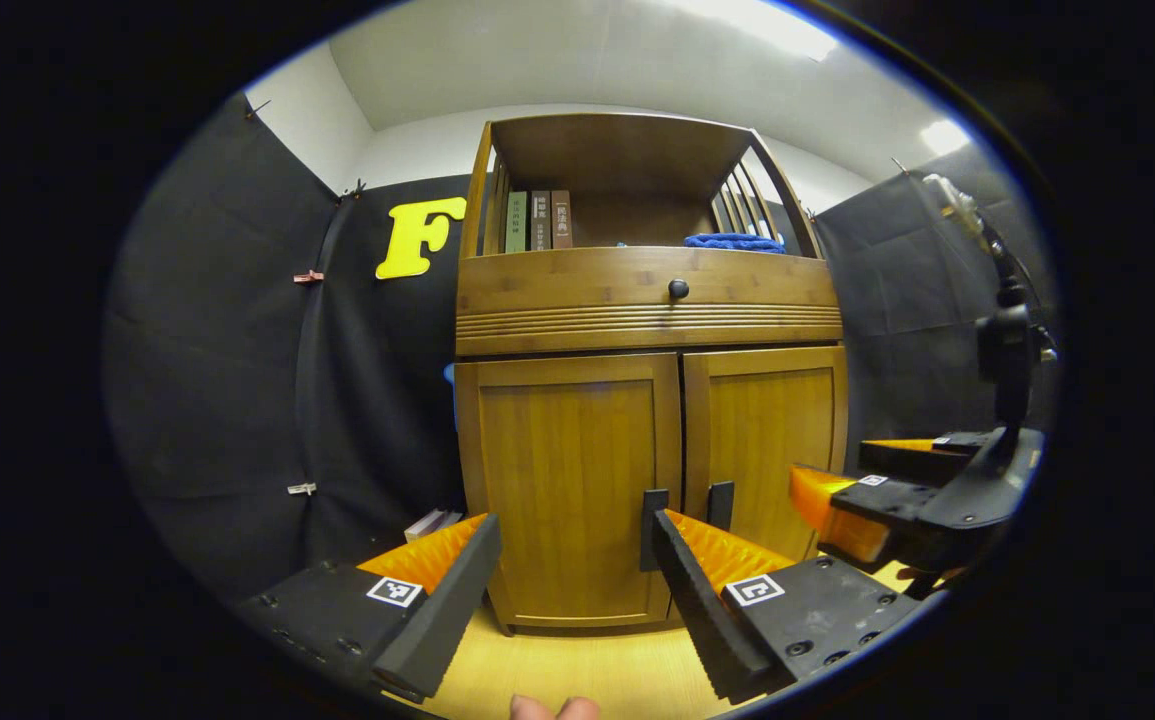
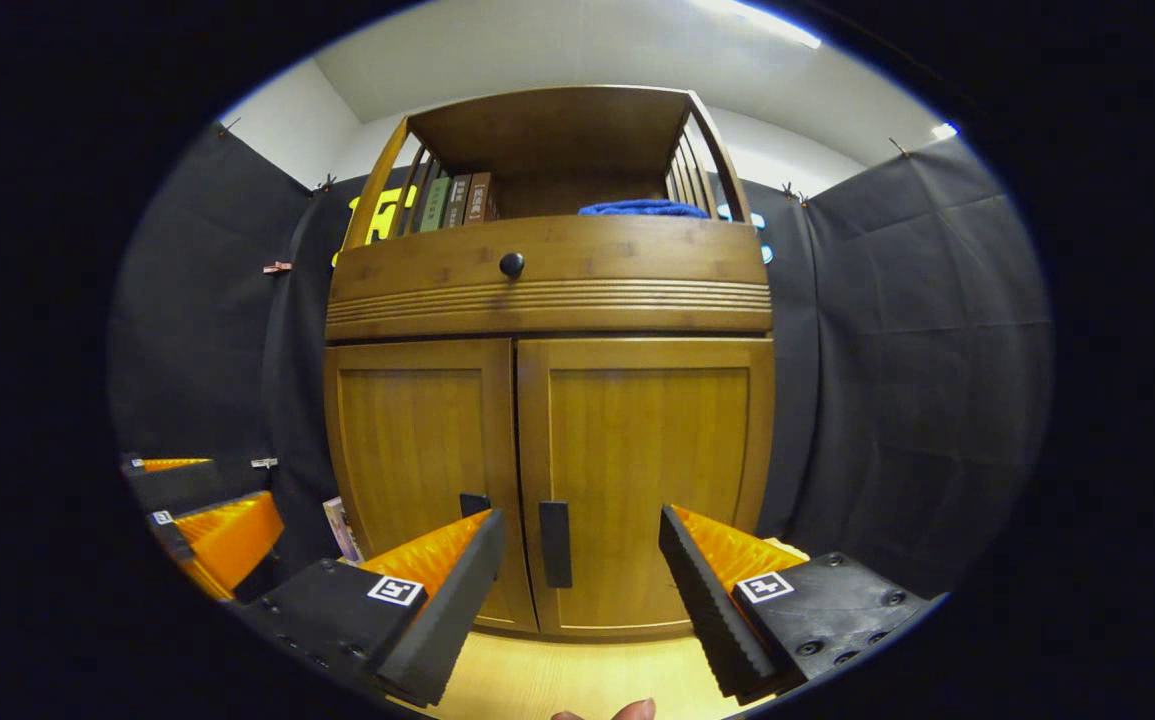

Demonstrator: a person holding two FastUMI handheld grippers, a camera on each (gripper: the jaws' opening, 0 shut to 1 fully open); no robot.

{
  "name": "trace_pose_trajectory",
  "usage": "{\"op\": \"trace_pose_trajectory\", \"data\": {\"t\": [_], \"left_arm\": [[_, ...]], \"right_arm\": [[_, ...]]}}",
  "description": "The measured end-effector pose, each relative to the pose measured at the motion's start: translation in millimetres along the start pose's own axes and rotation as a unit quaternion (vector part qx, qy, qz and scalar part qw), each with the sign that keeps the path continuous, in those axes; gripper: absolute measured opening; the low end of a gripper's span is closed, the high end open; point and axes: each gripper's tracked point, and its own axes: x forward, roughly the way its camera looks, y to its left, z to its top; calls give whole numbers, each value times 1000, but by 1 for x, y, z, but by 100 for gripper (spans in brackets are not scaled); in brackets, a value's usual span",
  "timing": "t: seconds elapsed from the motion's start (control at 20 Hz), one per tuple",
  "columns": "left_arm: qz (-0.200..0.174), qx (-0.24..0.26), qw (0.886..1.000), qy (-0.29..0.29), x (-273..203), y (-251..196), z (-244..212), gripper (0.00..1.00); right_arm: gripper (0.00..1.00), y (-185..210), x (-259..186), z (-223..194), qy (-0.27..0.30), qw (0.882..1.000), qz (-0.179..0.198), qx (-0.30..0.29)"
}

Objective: Open the right door of the double-door shoe cabinet with the right hand, and open the left door with the left hand.

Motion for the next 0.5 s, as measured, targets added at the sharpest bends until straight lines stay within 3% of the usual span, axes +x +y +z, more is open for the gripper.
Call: {"op": "trace_pose_trajectory", "data": {"t": [0.5], "left_arm": [[20, -4, 1000, 17, 8, 22, -23, 94]], "right_arm": [[98, 10, 94, -77, 56, 998, -4, 4]]}}
